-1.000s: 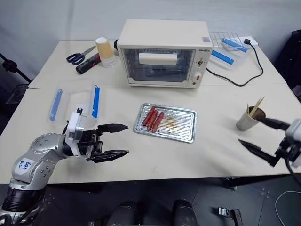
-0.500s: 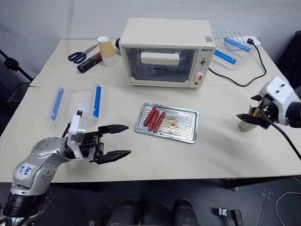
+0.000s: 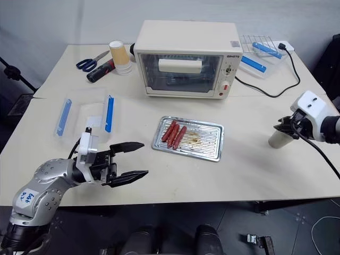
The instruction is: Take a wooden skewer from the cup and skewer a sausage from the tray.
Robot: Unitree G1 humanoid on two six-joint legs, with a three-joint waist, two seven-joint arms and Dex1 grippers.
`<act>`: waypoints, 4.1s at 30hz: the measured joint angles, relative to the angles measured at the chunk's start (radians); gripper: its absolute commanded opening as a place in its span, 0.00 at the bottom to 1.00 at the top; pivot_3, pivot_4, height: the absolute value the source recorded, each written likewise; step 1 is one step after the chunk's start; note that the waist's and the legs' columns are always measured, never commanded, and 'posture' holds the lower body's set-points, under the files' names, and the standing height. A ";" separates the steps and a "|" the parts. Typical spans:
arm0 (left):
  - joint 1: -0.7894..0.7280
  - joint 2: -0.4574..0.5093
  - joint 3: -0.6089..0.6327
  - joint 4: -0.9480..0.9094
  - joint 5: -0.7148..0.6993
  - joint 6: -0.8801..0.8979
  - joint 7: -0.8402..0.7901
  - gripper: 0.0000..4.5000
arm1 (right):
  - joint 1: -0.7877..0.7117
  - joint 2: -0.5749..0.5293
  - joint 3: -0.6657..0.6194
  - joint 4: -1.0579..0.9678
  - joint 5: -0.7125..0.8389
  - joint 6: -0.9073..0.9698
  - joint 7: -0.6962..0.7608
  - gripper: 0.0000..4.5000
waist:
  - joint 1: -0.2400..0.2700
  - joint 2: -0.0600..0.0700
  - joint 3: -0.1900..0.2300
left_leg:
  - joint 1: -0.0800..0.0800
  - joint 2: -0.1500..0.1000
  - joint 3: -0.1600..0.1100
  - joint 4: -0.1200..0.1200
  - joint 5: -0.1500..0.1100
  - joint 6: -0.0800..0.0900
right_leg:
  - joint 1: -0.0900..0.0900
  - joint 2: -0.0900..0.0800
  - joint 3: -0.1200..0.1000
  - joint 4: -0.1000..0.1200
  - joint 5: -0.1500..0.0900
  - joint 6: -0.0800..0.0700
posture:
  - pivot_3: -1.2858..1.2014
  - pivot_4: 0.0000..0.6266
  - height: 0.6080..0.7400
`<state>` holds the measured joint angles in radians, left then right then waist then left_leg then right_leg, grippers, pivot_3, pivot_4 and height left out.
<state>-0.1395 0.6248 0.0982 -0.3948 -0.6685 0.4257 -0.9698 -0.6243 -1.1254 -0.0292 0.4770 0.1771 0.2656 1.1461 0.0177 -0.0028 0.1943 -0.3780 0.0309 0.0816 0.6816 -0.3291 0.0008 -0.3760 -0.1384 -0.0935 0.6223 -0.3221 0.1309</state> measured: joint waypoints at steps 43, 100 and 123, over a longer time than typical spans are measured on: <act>-0.238 -0.374 -0.079 0.131 0.043 -0.115 0.202 1.00 | -0.060 0.615 -0.414 -0.528 1.047 0.870 -0.392 0.01 | 0.010 0.001 0.001 | -0.011 0.000 -0.007 0.004 0.000 -0.001 | -0.006 0.001 -0.006 0.004 0.001 0.001 | 0.52 0.24 1.00; 0.090 -0.054 0.205 0.048 0.032 -0.136 0.152 0.00 | 0.428 0.290 -0.125 -0.873 0.637 0.425 -0.197 0.99 | 0.001 0.000 0.001 | -0.007 0.002 -0.016 0.002 0.000 -0.001 | -0.002 0.002 -0.006 -0.001 0.001 0.000 | 0.52 0.24 1.00; 0.154 -0.076 0.236 0.004 0.026 -0.117 0.201 0.00 | -0.104 0.795 0.259 -0.548 0.168 0.749 -0.813 0.99 | -0.023 0.000 0.001 | -0.013 0.001 -0.013 0.001 0.001 -0.002 | -0.009 0.002 -0.008 0.003 0.002 -0.001 | 0.52 0.24 1.00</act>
<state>0.0144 0.5485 0.3337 -0.3909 -0.6422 0.3083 -0.7684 -0.7287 -0.3305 0.2297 -0.0706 0.3448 1.0150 0.3333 -0.0055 -0.0030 0.1951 -0.3914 0.0320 0.0682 0.6822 -0.3285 -0.0014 -0.3849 -0.1366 -0.1016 0.6255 -0.3205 0.1298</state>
